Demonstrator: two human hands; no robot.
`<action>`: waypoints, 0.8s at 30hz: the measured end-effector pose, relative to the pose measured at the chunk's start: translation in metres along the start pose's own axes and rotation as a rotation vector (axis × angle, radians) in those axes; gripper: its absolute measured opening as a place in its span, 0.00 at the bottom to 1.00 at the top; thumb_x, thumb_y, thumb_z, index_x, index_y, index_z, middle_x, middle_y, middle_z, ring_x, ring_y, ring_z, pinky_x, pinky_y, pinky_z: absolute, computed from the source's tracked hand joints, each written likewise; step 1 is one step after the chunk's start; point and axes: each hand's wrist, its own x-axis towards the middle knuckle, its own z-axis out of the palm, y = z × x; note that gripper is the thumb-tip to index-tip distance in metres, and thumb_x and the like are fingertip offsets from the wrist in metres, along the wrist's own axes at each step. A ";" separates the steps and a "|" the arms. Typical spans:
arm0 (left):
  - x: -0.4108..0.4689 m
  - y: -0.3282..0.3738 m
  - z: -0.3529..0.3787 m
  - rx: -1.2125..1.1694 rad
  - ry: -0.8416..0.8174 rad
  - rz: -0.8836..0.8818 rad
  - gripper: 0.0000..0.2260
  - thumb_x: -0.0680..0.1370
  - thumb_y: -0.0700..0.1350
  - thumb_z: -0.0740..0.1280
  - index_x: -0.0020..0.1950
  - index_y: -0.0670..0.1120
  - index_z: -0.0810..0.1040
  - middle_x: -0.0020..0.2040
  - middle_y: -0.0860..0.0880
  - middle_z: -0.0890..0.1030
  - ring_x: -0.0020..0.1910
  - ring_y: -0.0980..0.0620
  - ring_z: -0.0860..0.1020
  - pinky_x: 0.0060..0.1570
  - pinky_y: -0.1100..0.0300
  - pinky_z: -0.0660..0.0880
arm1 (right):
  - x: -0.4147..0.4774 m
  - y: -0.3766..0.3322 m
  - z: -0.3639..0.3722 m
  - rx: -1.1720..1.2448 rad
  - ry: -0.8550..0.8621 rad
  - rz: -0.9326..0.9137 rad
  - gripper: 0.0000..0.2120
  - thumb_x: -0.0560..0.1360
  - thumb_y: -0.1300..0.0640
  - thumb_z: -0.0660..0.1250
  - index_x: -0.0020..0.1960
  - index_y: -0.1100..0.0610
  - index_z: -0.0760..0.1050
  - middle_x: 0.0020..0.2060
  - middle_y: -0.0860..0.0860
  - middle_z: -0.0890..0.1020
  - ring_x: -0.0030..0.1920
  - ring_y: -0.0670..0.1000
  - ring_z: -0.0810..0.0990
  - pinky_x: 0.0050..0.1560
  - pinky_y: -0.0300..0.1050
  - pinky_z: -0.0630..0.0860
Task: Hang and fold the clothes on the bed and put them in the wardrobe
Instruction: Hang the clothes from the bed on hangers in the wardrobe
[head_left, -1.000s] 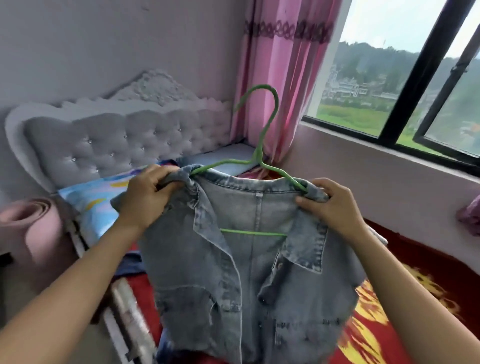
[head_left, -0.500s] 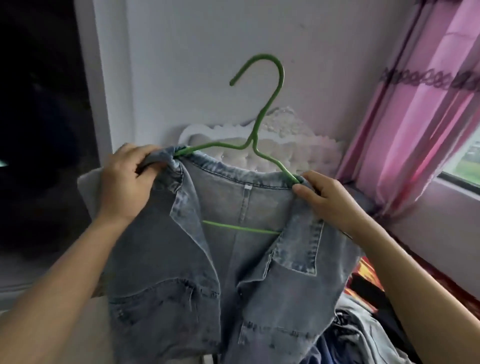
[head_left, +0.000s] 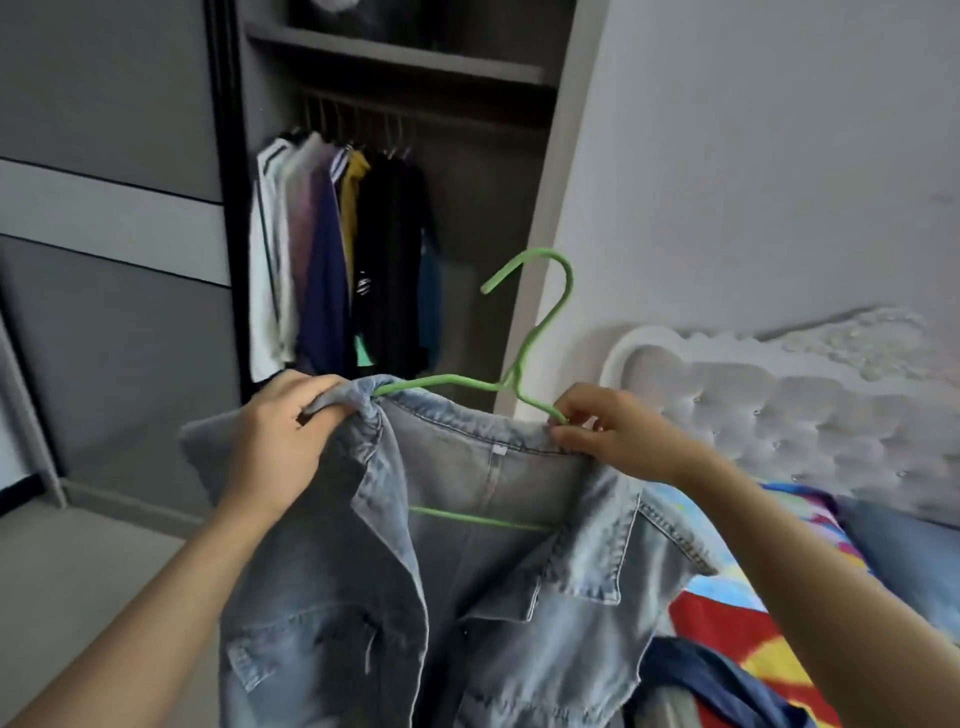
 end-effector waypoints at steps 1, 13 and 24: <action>0.002 -0.010 -0.006 0.010 -0.003 -0.011 0.11 0.70 0.28 0.70 0.51 0.34 0.81 0.42 0.59 0.73 0.43 0.75 0.72 0.45 0.80 0.65 | 0.015 -0.001 0.008 0.007 -0.034 0.005 0.03 0.74 0.62 0.67 0.42 0.58 0.75 0.40 0.49 0.76 0.42 0.50 0.75 0.45 0.35 0.70; 0.084 -0.135 0.002 0.382 -0.202 -0.221 0.20 0.71 0.38 0.73 0.62 0.45 0.78 0.56 0.44 0.78 0.59 0.42 0.70 0.61 0.51 0.66 | 0.193 0.027 0.068 0.650 -0.268 -0.093 0.09 0.61 0.64 0.65 0.22 0.56 0.75 0.33 0.50 0.79 0.36 0.44 0.77 0.43 0.32 0.72; 0.156 -0.243 0.081 0.330 -0.274 -0.417 0.16 0.77 0.40 0.67 0.64 0.42 0.75 0.57 0.43 0.76 0.56 0.49 0.73 0.47 0.67 0.63 | 0.344 0.125 0.094 0.620 -0.292 0.063 0.20 0.69 0.69 0.66 0.21 0.55 0.74 0.27 0.54 0.75 0.29 0.44 0.72 0.36 0.34 0.70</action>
